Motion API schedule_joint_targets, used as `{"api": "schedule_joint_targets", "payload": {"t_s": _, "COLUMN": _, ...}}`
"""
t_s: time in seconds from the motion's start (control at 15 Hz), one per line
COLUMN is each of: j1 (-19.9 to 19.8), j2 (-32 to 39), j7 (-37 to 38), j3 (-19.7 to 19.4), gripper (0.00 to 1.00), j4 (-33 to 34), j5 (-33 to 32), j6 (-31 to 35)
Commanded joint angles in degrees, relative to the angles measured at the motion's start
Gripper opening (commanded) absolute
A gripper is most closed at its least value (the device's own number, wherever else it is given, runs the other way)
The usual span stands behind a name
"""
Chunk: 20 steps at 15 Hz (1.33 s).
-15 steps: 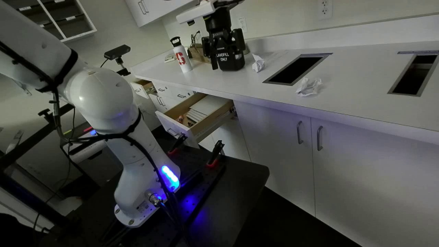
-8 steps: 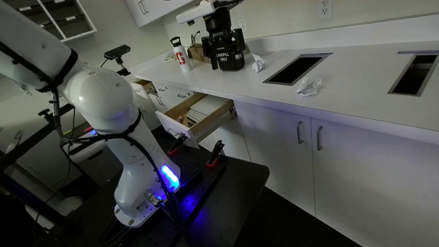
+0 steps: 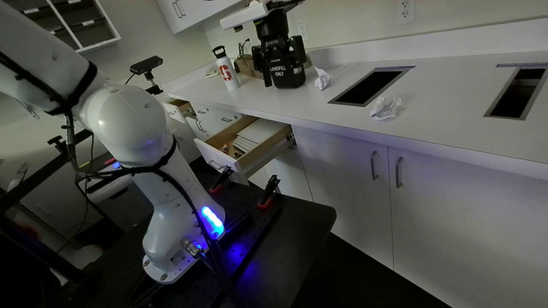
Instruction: Move the stapler remover from the open drawer and put it on the counter top
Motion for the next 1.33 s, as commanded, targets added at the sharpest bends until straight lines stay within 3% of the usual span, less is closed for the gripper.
{"api": "schedule_joint_targets", "payload": {"t_s": 0.0, "j1": -0.4, "j2": 0.0, "j7": -0.2, "j3": 0.4, "gripper": 1.0, "j4": 0.1, "j5": 0.2, "j6": -0.1}}
{"api": "schedule_joint_targets", "payload": {"t_s": 0.33, "j1": 0.5, "j2": -2.0, "j7": 0.4, "j3": 1.9, "gripper": 1.0, "j4": -1.4, "j5": 0.3, "j6": 0.1}}
{"api": "schedule_joint_targets", "payload": {"t_s": 0.6, "j1": 5.1, "j2": -7.5, "j7": 5.3, "j3": 8.9, "gripper": 1.0, "j4": -7.3, "j5": 3.0, "j6": 0.4}}
{"api": "schedule_joint_targets", "payload": {"t_s": 0.93, "j1": 14.7, "j2": -10.0, "j7": 12.5, "j3": 17.9, "gripper": 1.0, "j4": -9.9, "j5": 13.0, "j6": 1.1}}
{"api": "schedule_joint_targets", "payload": {"t_s": 1.0, "j1": 12.4, "j2": -8.2, "j7": 10.6, "j3": 16.0, "gripper": 1.0, "j4": -8.4, "j5": 10.5, "j6": -0.1}}
{"api": "schedule_joint_targets", "payload": {"t_s": 1.27, "j1": 15.1, "j2": -8.9, "j7": 12.5, "j3": 18.1, "gripper": 1.0, "j4": -8.7, "j5": 12.1, "j6": -0.1}}
